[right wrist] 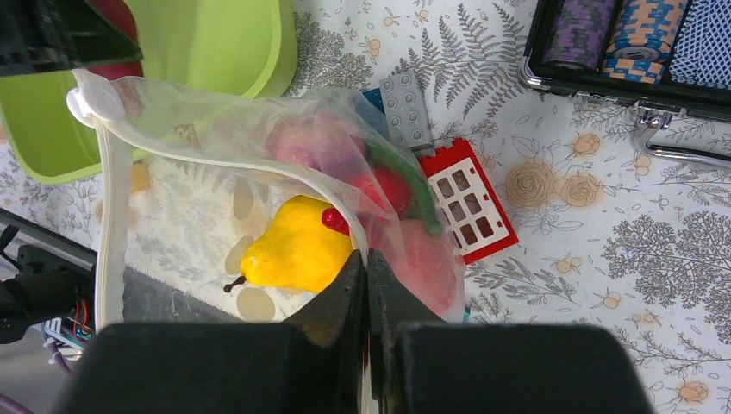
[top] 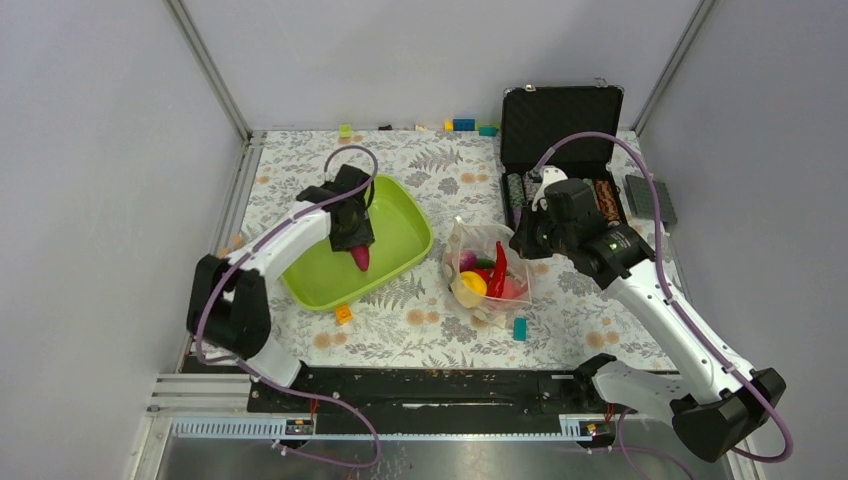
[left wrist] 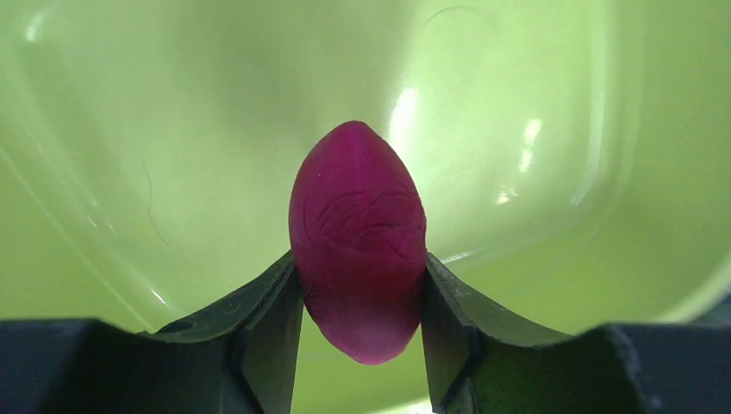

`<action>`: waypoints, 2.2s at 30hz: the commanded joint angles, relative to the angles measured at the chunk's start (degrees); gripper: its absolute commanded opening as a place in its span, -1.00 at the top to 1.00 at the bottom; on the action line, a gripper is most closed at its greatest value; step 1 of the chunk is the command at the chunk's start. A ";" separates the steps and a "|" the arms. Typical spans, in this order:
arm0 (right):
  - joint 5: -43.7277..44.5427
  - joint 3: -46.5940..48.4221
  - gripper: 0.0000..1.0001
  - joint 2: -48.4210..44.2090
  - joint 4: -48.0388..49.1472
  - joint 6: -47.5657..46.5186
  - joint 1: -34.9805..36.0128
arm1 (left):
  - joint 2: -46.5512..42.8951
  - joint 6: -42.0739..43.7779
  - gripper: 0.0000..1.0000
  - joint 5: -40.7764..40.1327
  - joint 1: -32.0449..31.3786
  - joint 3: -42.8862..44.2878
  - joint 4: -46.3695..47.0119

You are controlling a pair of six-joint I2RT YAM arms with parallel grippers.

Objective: Place the food in the zip-top bag and seal the zipper
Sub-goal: Pick up the fake vegetable from the bin, then place the fake vegetable in the zipper food storage bag, then zip the zipper food storage bag at the center of the board.

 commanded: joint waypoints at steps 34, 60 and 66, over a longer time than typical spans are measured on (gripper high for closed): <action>-5.42 -2.09 1.00 -5.89 4.79 -1.99 -0.29 | -12.56 26.10 -0.09 37.48 -30.29 5.94 34.70; -12.92 4.48 1.00 1.70 1.90 -10.17 -0.40 | -30.15 57.20 -0.97 62.52 -7.34 -10.95 31.49; -16.09 8.63 1.00 5.93 1.33 -11.46 -0.40 | -18.35 61.37 -0.97 66.95 -6.42 -5.27 31.34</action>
